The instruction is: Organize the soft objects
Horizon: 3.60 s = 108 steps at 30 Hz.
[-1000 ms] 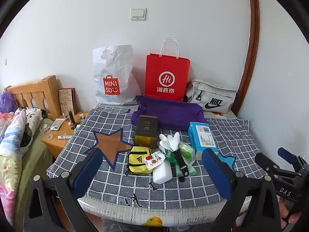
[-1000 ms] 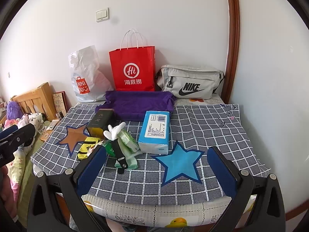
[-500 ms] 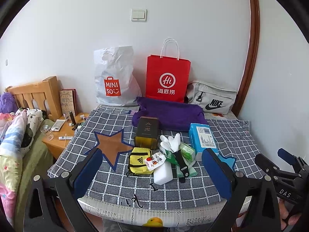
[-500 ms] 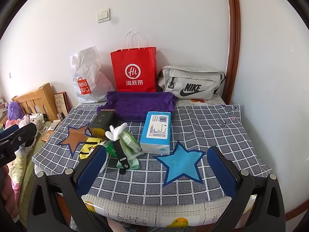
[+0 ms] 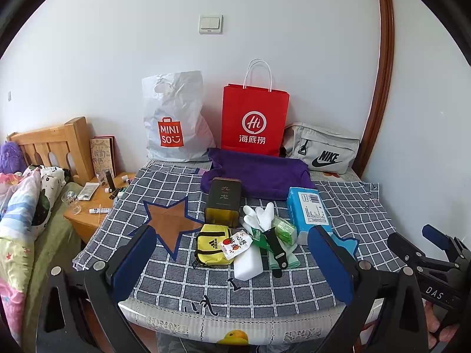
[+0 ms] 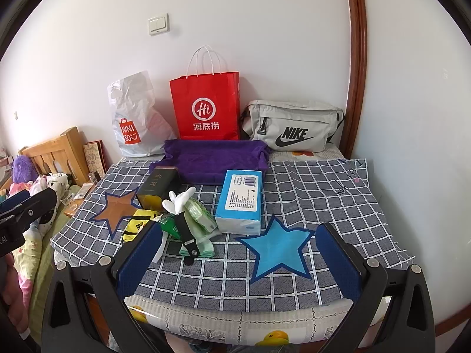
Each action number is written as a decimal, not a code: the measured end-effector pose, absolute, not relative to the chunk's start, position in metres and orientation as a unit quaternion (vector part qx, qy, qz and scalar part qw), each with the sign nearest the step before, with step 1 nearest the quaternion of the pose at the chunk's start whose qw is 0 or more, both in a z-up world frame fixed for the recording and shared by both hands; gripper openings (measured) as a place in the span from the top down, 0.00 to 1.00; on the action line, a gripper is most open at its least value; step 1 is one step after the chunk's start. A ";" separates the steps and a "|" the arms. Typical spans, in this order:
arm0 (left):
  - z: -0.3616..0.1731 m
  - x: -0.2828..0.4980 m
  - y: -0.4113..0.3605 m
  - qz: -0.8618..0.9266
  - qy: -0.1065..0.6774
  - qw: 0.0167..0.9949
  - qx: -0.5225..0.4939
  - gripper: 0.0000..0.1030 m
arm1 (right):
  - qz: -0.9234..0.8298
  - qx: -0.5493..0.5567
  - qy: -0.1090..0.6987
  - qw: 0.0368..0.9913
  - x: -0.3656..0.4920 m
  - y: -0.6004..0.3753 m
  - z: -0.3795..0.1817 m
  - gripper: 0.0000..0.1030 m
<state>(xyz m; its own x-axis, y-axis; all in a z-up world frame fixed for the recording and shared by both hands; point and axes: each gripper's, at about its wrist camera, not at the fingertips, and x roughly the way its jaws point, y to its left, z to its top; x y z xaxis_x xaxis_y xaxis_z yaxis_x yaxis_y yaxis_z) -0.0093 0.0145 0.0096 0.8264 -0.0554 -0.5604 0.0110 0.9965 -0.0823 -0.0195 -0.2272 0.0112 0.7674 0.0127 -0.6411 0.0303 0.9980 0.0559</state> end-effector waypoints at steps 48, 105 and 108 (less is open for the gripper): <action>-0.040 0.036 0.039 0.010 0.360 0.932 -0.041 0.03 | 0.038 0.049 0.352 0.934 -0.002 -0.228 -0.024 0.01; -0.178 0.125 0.098 -0.002 0.494 0.865 -0.091 0.16 | 0.114 -0.017 0.406 0.906 0.120 -0.190 -0.111 0.83; -0.175 0.121 0.095 -0.007 0.494 0.865 -0.087 0.16 | 0.108 -0.014 0.408 0.907 0.108 -0.200 -0.108 0.83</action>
<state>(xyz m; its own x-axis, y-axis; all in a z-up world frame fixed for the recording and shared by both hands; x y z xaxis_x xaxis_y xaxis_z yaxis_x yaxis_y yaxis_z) 0.1215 0.0948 -0.1755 0.5116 -0.0984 -0.8536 -0.0744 0.9846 -0.1581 0.1082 -0.2002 -0.1080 0.6442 0.1840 -0.7424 -0.2062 0.9765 0.0630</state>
